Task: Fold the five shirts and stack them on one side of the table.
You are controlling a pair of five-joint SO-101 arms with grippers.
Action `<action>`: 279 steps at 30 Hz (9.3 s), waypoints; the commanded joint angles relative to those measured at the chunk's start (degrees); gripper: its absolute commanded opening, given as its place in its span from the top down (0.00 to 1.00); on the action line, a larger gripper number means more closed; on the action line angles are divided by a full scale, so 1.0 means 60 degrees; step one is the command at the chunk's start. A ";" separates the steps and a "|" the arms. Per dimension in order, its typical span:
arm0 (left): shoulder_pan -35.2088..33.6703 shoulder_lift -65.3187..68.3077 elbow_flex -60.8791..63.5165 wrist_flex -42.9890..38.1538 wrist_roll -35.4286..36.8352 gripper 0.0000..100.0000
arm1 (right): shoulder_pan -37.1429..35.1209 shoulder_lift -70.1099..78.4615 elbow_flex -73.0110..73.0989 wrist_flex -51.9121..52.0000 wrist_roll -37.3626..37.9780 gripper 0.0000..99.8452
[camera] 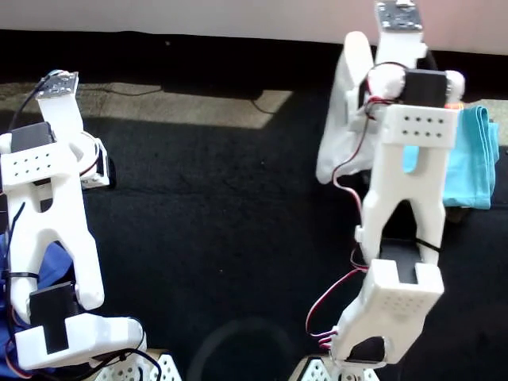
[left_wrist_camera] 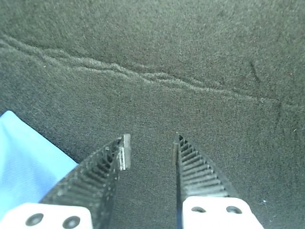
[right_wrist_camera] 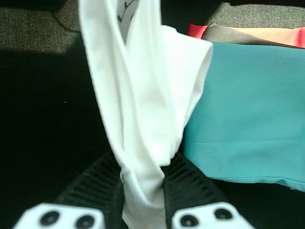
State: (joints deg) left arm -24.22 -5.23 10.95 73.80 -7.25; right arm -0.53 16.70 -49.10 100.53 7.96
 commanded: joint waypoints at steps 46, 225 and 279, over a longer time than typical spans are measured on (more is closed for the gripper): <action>-0.0022 -0.0564 -0.0139 -0.0015 -0.0073 0.84 | 0.4696 0.2469 -0.2249 -0.3216 0.1949 0.73; -0.4916 -0.0637 -0.1326 0.2740 -0.2183 0.76 | -0.2469 0.2000 -0.0623 0.0081 0.1407 0.74; 0.3172 0.5370 -0.4960 -0.0308 0.2652 0.76 | -0.1795 -0.9311 1.2608 -0.2029 0.0308 0.74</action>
State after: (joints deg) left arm -7.43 24.13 -11.38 70.64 7.87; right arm -10.81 -33.41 19.03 91.91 9.98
